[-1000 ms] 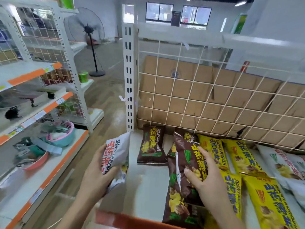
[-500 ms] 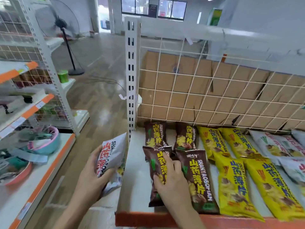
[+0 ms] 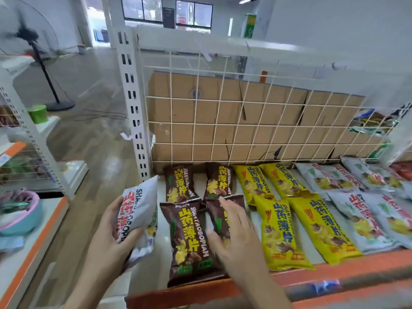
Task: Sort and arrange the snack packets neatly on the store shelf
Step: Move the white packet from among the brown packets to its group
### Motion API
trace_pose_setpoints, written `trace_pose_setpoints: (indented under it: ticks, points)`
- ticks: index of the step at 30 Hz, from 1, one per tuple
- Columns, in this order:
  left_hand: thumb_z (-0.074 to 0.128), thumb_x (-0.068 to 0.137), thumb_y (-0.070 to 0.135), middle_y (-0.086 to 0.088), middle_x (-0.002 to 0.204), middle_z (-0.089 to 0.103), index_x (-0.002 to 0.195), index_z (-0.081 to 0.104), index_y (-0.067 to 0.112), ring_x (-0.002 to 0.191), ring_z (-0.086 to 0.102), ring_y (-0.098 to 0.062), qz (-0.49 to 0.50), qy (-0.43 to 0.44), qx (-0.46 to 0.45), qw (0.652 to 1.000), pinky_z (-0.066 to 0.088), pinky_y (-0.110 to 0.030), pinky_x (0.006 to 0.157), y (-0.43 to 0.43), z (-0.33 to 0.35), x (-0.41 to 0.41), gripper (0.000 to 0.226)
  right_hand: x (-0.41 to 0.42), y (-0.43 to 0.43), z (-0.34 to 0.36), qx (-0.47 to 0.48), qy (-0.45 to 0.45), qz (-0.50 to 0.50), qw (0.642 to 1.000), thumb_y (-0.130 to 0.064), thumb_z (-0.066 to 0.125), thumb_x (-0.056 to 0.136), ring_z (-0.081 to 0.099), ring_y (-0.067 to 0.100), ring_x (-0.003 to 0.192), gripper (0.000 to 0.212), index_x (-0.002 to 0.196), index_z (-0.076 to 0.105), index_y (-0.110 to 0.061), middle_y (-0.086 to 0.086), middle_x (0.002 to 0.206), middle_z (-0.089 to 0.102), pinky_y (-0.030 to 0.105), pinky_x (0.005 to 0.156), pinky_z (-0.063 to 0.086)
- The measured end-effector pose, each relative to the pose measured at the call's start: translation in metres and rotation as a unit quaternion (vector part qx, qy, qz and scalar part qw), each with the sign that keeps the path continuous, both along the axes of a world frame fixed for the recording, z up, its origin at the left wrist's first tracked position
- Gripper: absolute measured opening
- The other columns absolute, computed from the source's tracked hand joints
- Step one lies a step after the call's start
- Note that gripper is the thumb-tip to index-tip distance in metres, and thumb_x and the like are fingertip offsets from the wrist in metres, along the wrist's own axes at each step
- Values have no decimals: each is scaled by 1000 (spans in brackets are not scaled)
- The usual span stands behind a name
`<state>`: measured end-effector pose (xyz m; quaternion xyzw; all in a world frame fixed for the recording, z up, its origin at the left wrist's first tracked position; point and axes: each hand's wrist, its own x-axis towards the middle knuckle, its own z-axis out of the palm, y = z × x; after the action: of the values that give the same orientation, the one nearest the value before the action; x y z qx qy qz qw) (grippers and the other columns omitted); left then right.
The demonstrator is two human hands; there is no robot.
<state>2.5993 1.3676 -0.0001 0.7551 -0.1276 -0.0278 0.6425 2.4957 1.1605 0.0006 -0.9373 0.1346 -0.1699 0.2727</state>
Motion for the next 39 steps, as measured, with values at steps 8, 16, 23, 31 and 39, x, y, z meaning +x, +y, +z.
trace_pose_setpoints:
  ticks: [8, 16, 23, 31, 39]
  points:
    - [65, 81, -8, 4, 121, 55, 132, 39, 28, 85, 54, 23, 6, -27, 21, 999, 48, -14, 78, -74, 22, -42, 68, -74, -98, 12, -20, -13, -84, 996, -68, 20, 70, 35, 13, 132, 77, 142, 15, -40, -11, 144, 34, 32, 102, 30]
    - [58, 83, -9, 3, 126, 49, 131, 38, 27, 106, 49, -8, -25, -43, 41, 998, 37, -19, 94, -183, 33, -120, 63, -178, -213, 7, -1, 20, -118, 993, -69, 21, 65, 38, 15, 130, 72, 133, 15, -45, -9, 142, 37, 30, 100, 32]
    - [64, 58, 39, 6, 126, 54, 128, 40, 42, 105, 56, -5, -49, -19, 64, 997, 38, -25, 88, -267, 24, -179, 74, -265, -306, 7, -1, 43, -157, 987, -37, 55, 89, 37, 16, 130, 63, 143, 23, -30, -8, 143, 36, 29, 100, 30]
    - [68, 60, 37, 1, 123, 59, 123, 38, 53, 107, 59, -20, -75, -7, 76, 994, 45, -37, 90, -346, 29, -206, 71, -324, -383, 8, 13, 43, -235, 971, -27, 63, 86, 45, 27, 124, 66, 142, 29, -27, 0, 140, 42, 43, 96, 39]
    - [66, 83, 4, -1, 118, 59, 136, 37, 32, 102, 58, -20, -110, -32, 82, 990, 42, -34, 86, -434, 22, -192, 67, -334, -449, 16, -1, 27, -279, 960, -24, 63, 86, 45, 26, 121, 64, 142, 31, -26, -1, 137, 46, 40, 94, 39]
